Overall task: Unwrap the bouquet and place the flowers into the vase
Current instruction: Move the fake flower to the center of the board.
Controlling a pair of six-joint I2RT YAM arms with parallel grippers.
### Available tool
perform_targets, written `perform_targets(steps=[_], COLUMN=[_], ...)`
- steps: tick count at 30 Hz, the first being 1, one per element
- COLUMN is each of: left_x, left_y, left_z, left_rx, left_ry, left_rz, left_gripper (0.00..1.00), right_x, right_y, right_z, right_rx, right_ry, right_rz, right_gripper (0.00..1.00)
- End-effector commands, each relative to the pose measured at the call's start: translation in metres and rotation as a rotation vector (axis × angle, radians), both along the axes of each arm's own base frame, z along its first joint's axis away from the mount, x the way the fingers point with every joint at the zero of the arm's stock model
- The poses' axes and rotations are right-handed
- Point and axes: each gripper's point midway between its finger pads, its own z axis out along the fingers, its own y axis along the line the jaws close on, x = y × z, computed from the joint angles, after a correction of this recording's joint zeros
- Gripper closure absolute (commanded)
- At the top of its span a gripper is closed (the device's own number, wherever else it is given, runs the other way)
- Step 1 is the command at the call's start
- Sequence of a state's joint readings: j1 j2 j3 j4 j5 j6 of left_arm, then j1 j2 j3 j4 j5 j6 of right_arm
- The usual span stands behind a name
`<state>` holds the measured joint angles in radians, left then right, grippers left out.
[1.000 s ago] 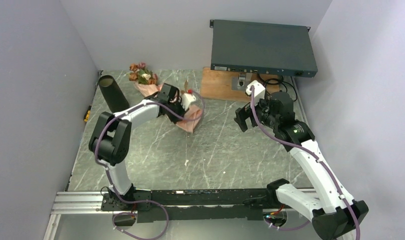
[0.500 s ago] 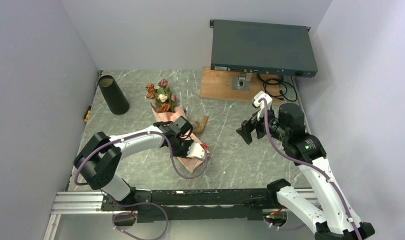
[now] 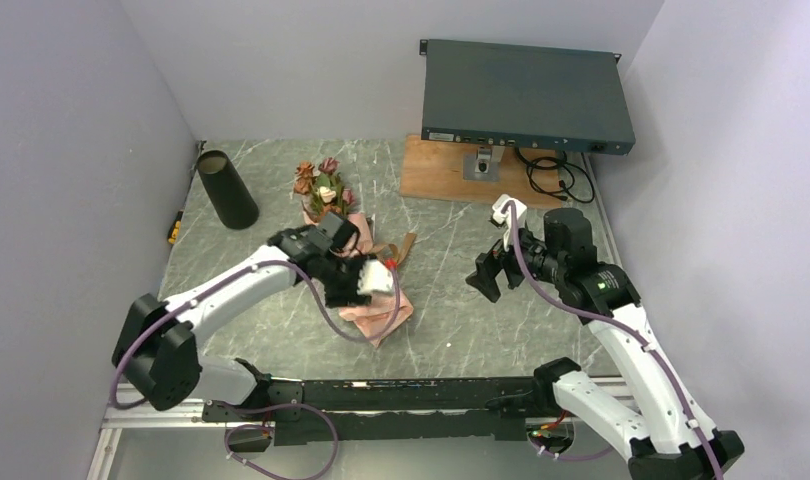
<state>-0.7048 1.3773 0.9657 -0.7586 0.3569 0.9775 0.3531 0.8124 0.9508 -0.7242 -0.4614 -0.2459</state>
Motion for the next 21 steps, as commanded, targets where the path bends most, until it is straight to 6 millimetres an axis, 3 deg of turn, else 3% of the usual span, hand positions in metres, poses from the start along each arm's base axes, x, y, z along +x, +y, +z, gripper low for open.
perform_targets(steps=[1,5,12,18,21], left_x=[0.025,0.06,0.106,0.129,0.139], left_y=[0.011,0.058,0.11,0.101,0.089], left_z=[0.067,0.085,0.059,0.031,0.025], left_rx=[-0.203,-0.301,-0.397,-0.46,-0.517], left_ry=[0.067,0.117,0.157,0.222,0.273], left_rz=[0.313,0.6,0.825,0.777,0.769], left_gripper=[0.37,0.38,0.46,0.55,0.61], right_x=[0.009,0.028,0.066,0.078,0.079], right_y=[0.016,0.034,0.073,0.115,0.127], right_z=[0.003,0.005,-0.018,-0.057,-0.063], right_rx=[0.039,0.08,0.072,0.088,0.145], right_ry=[-0.036,-0.039,0.022,0.18,0.223], right_rz=[0.083,0.125,0.197,0.277,0.271], right_gripper=[0.02,0.04,0.09,0.19,0.23])
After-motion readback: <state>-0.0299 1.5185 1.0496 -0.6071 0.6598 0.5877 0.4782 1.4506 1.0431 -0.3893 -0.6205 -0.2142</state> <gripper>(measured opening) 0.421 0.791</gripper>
